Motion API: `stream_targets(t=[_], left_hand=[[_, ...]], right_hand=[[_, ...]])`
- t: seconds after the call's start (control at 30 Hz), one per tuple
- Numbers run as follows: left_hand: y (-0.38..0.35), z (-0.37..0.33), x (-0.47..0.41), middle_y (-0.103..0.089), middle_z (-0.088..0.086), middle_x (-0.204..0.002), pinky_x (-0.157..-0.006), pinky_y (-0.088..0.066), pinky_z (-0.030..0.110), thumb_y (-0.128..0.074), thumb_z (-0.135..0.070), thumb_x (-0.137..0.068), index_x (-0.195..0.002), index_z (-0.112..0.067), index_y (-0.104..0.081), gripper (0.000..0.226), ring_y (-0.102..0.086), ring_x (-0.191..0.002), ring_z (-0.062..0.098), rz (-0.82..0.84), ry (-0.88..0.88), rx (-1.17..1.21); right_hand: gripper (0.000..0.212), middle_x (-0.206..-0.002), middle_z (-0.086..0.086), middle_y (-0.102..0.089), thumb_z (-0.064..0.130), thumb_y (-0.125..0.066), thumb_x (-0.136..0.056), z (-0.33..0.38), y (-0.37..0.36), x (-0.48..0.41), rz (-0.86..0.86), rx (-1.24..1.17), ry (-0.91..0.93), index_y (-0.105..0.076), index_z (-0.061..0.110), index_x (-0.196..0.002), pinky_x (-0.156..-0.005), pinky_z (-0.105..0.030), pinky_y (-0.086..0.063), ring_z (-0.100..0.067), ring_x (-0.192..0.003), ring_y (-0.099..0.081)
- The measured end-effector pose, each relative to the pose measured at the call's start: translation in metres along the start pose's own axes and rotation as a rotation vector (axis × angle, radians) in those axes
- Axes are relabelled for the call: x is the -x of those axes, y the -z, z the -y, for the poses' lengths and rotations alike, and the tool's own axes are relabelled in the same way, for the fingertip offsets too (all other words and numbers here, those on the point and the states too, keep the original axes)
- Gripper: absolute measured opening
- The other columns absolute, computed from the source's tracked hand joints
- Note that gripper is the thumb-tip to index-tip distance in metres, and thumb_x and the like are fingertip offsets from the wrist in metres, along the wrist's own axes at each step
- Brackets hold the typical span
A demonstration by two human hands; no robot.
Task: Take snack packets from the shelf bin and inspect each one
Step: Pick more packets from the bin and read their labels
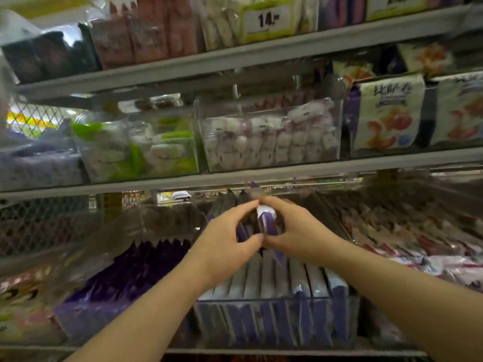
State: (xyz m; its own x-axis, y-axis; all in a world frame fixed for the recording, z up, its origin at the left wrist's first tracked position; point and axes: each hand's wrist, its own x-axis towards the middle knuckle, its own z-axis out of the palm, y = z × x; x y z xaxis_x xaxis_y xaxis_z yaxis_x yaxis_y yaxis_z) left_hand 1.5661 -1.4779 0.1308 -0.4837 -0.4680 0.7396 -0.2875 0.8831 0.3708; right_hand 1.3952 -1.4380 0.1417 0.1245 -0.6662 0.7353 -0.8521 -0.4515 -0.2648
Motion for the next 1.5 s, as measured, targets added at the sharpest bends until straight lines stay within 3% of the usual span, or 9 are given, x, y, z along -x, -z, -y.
stream_targets(t=[0.27,0.33,0.47,0.57,0.7,1.03,1.2,1.3,1.5], left_hand=[[0.009,0.047,-0.035,-0.041,-0.007,-0.148,-0.114,-0.031,0.040,-0.057,-0.028,-0.088,-0.146,-0.032,-0.034,0.063,-0.038,-0.136,0.018,0.096,-0.045,-0.629],[0.007,0.058,-0.038,-0.037,-0.006,-0.150,-0.112,-0.031,0.037,-0.057,-0.029,-0.090,-0.146,-0.031,-0.031,0.062,-0.038,-0.136,0.019,0.158,-0.033,-0.651],[0.010,0.073,-0.049,-0.036,-0.006,-0.152,-0.106,-0.037,0.033,-0.057,-0.026,-0.093,-0.147,-0.029,-0.033,0.058,-0.041,-0.134,0.021,0.200,-0.024,-0.688],[0.010,0.074,-0.056,-0.035,-0.007,-0.152,-0.105,-0.040,0.036,-0.060,-0.033,-0.092,-0.146,-0.032,-0.034,0.060,-0.043,-0.133,0.021,0.241,0.025,-0.693],[0.005,0.072,-0.061,-0.035,-0.007,-0.152,-0.106,-0.041,0.040,-0.061,-0.051,-0.088,-0.145,-0.035,-0.032,0.066,-0.042,-0.134,0.022,0.245,0.074,-0.691],[-0.007,0.068,-0.079,-0.033,-0.003,-0.155,-0.107,-0.039,0.037,-0.056,-0.035,-0.095,-0.148,-0.032,-0.029,0.060,-0.040,-0.137,0.023,0.204,0.089,-0.743],[-0.008,0.068,-0.075,-0.012,-0.012,-0.161,-0.119,-0.014,0.039,-0.056,-0.034,-0.089,-0.152,-0.042,-0.005,0.081,-0.016,-0.147,0.017,0.156,-0.099,-0.767],[-0.013,0.064,-0.068,-0.010,-0.015,-0.161,-0.121,-0.003,0.046,-0.053,-0.041,-0.081,-0.151,-0.044,-0.011,0.082,-0.008,-0.148,0.015,0.212,-0.227,-0.759],[-0.020,0.074,-0.066,0.003,-0.013,-0.161,-0.120,0.011,0.046,-0.044,-0.047,-0.093,-0.150,-0.046,-0.012,0.065,0.005,-0.149,0.016,0.232,-0.227,-0.893]], right_hand=[[0.077,-0.126,0.010,-0.057,0.054,-0.077,-0.071,-0.029,-0.032,-0.050,0.066,0.034,-0.154,-0.042,0.039,-0.138,-0.090,-0.023,-0.048,-0.015,-0.114,-0.057],[0.076,-0.140,0.003,-0.052,0.055,-0.072,-0.076,-0.035,-0.037,-0.062,0.106,0.047,-0.186,-0.039,0.037,-0.141,-0.099,-0.033,-0.045,-0.021,-0.123,-0.053],[0.066,-0.143,0.008,-0.048,0.040,-0.074,-0.082,-0.035,-0.027,-0.078,0.338,-0.090,-0.187,-0.043,0.032,-0.139,-0.095,-0.017,-0.043,-0.009,-0.120,-0.050],[0.061,-0.137,0.003,-0.053,0.019,-0.073,-0.082,-0.035,-0.011,-0.086,0.432,-0.046,-0.181,-0.049,0.028,-0.137,-0.101,-0.034,-0.048,-0.015,-0.119,-0.053],[0.064,-0.139,-0.002,-0.051,0.032,-0.065,-0.089,-0.040,-0.011,-0.089,0.427,0.323,-0.146,-0.035,0.023,-0.145,-0.101,-0.033,-0.042,-0.020,-0.119,-0.051],[0.061,-0.134,-0.001,-0.054,0.040,-0.067,-0.087,-0.045,-0.006,-0.086,0.486,0.425,-0.084,-0.042,0.023,-0.139,-0.097,-0.029,-0.041,-0.020,-0.118,-0.053],[0.049,-0.131,-0.005,-0.057,0.027,-0.065,-0.090,-0.044,-0.011,-0.070,0.352,0.229,-0.067,-0.048,0.016,-0.134,-0.095,-0.026,-0.045,-0.019,-0.114,-0.056],[0.040,-0.127,-0.002,-0.060,0.028,-0.066,-0.090,-0.037,0.003,-0.072,0.450,0.233,0.014,-0.055,0.019,-0.128,-0.078,-0.007,-0.041,-0.006,-0.101,-0.052],[0.037,-0.116,-0.007,-0.065,0.041,-0.060,-0.091,-0.039,0.030,-0.061,0.600,0.653,-0.076,-0.066,0.016,-0.118,-0.087,-0.030,-0.045,-0.025,-0.103,-0.059]])
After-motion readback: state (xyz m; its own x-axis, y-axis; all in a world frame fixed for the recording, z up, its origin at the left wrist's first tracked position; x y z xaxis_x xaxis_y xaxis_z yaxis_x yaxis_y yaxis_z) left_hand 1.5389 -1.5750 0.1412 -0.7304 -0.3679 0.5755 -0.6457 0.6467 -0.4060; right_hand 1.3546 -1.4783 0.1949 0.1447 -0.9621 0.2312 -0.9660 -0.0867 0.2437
